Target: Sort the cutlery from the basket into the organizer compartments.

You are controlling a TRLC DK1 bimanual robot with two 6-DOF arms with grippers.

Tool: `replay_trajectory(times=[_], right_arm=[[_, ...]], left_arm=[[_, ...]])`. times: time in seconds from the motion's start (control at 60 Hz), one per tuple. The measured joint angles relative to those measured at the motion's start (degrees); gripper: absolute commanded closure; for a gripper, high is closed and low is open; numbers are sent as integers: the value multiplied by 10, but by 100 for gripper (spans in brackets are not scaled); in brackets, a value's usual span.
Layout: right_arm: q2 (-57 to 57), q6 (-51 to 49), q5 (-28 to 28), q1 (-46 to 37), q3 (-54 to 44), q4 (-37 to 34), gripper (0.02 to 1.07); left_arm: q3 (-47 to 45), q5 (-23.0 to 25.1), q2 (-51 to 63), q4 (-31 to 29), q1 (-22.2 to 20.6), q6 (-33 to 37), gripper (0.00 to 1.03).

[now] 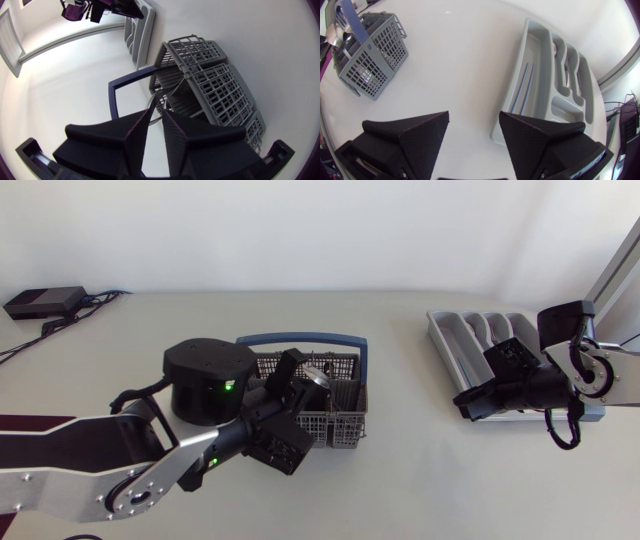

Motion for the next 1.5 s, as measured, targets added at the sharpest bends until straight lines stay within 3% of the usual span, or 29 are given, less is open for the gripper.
replay_trajectory(times=[0.117, 0.3, 0.717, 0.767, 1.033, 1.233, 1.383, 1.5], right_arm=[[0, 0, 0, 0, 0, 0, 34], [-1, 0, 0, 0, 0, 0, 34], [-2, 0, 0, 1, -3, 0, 34], [-2, 0, 0, 1, -3, 0, 34], [-4, 0, 0, 1, -3, 0, 34], [-5, -2, 0, 1, -3, 0, 34], [-5, -2, 0, 1, -5, 0, 34], [-5, -2, 0, 1, -7, 0, 34]], left_arm=[[0, 0, 1, 16, 6, 2, 65], [2, 2, 2, 23, 14, 6, 60], [18, 3, 31, 46, 22, 9, 61], [20, 3, 37, 49, 22, 10, 68], [28, 4, 56, 50, 22, 13, 78], [30, 7, 58, 50, 22, 17, 81], [30, 7, 58, 50, 22, 21, 95], [31, 7, 58, 50, 22, 21, 98]])
